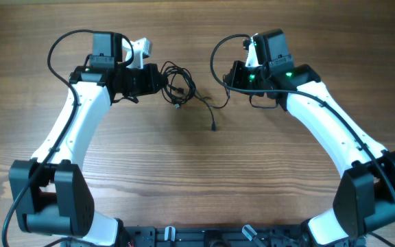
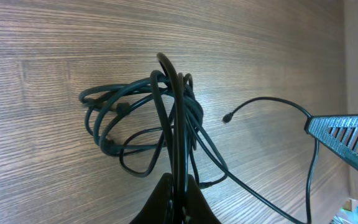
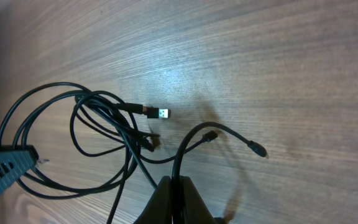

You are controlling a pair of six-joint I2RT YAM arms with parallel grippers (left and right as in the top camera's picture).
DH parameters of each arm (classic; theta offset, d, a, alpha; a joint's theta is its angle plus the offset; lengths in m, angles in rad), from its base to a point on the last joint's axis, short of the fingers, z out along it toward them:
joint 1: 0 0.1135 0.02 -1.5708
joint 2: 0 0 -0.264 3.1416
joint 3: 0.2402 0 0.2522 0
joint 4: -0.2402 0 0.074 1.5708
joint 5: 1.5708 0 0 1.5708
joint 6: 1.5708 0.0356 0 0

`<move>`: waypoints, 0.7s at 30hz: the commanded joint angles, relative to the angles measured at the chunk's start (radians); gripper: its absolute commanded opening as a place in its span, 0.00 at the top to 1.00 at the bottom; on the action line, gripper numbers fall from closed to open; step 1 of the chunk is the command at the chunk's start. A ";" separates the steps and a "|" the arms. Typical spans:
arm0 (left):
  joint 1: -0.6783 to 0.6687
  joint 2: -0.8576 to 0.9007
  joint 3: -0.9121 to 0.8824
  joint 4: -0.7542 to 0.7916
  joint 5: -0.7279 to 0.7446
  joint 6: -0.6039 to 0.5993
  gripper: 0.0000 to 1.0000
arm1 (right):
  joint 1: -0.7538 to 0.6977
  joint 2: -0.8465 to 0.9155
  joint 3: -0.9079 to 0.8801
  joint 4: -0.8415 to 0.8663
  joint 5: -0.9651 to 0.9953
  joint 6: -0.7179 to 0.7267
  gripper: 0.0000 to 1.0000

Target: Untangle cables

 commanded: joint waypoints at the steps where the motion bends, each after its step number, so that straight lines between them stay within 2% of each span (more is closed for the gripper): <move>1: -0.007 0.024 -0.003 0.003 -0.043 0.019 0.96 | 0.000 0.025 0.011 -0.003 -0.019 0.121 0.96; 11: -0.029 0.136 -0.003 -0.013 -0.042 0.019 0.91 | 0.002 0.027 0.011 -0.022 0.017 0.116 0.96; 13: -0.030 0.150 -0.003 -0.020 -0.043 0.019 0.85 | 0.002 0.028 0.011 -0.024 0.019 0.112 0.96; 16: -0.030 0.164 -0.003 -0.035 -0.085 0.019 0.82 | 0.002 0.031 0.011 -0.022 0.019 0.091 0.96; 21: -0.031 0.164 -0.003 -0.050 -0.102 0.019 0.60 | 0.002 0.045 0.011 -0.022 0.018 0.091 0.96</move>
